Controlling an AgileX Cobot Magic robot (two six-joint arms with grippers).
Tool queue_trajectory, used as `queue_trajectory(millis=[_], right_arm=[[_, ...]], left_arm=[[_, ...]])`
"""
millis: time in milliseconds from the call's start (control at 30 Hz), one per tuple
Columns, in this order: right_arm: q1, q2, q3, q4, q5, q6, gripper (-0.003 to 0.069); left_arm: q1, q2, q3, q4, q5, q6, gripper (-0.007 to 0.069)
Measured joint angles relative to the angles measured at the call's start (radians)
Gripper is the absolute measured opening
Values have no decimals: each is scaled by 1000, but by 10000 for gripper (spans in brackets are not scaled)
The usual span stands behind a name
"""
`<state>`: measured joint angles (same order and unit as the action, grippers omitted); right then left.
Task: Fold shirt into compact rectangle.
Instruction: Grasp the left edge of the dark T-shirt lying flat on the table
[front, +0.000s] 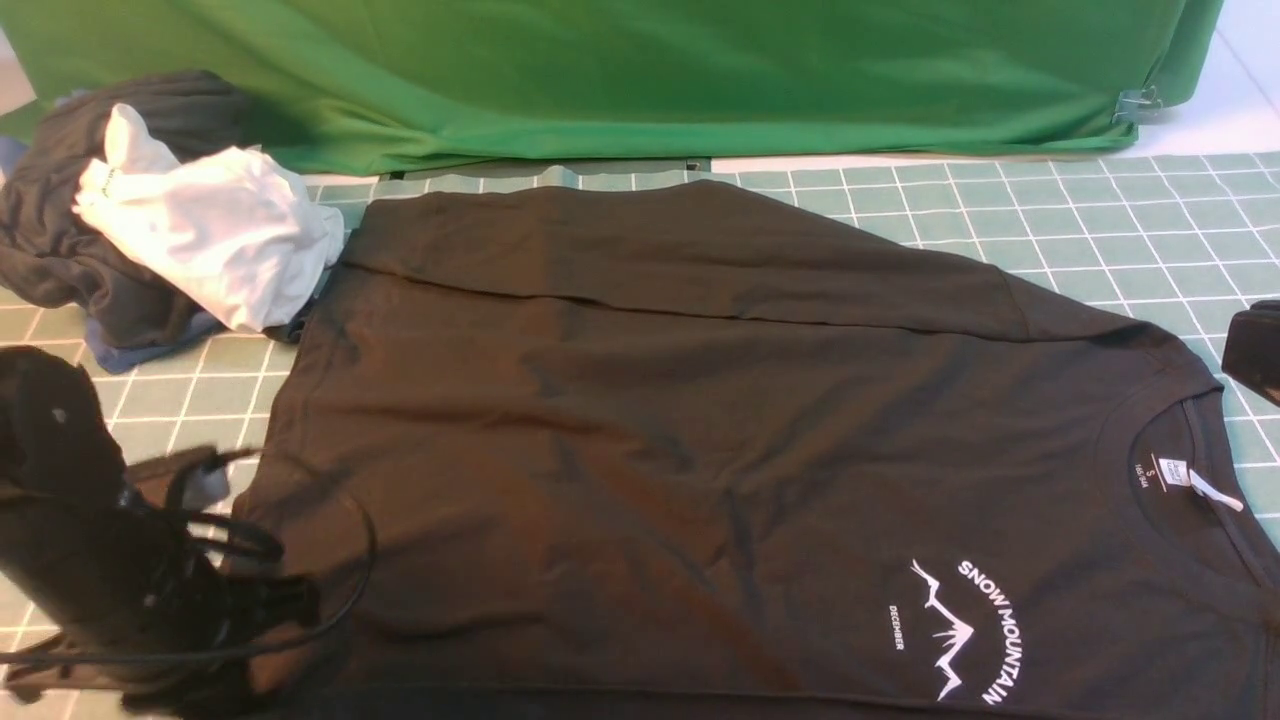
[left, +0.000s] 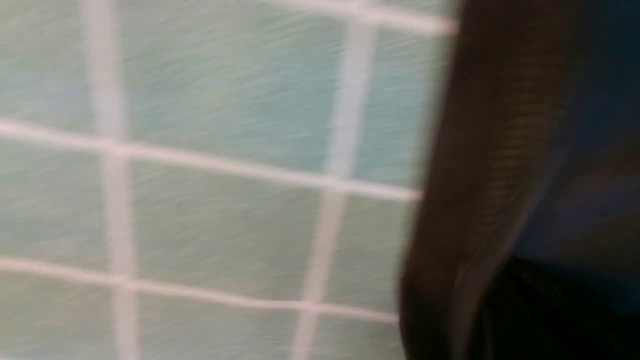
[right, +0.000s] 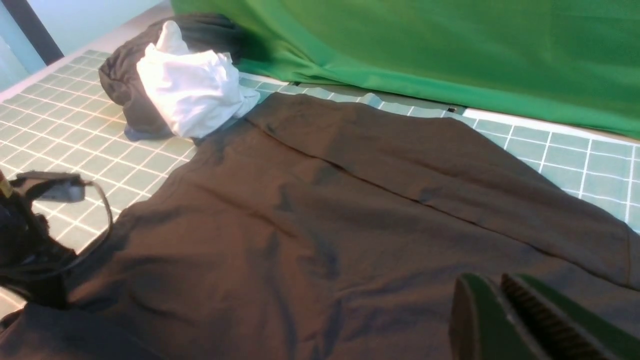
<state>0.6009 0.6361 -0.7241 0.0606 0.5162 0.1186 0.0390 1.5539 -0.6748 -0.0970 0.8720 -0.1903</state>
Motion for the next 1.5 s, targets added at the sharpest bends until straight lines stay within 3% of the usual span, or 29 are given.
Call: queue_trajectory(millis=[167,300,633,833,967,1100,1233,1333,1500], right_arm=[[0,0,0,-1,0,0,59],[0,0,0,-1,0,0,67],[0,0,0,-2,1,0,72],[0,0,0,-2,1,0,72],[0,0,0,-3,1,0,72],[0,0,0,-6,2,0,78],[0,0,0,-6,2,0,79],[0,0,0,-6,2,0,83],[0,0,0,-6,1,0,92]], left_arm=[[0,-2,0,114,17,-96,1],[0,-8,0,129,17,-99,1],[0,-217,0,90,60,33,1],[0,-353,0,-42,82,190,1],[-32,-335,0,-49,103,201,1],[-193,-288,1,78,105,84,1],[-286,-271,1,153,60,-23,17],[-308,-268,1,166,49,-57,53],[-311,-267,13,175,62,-63,195]])
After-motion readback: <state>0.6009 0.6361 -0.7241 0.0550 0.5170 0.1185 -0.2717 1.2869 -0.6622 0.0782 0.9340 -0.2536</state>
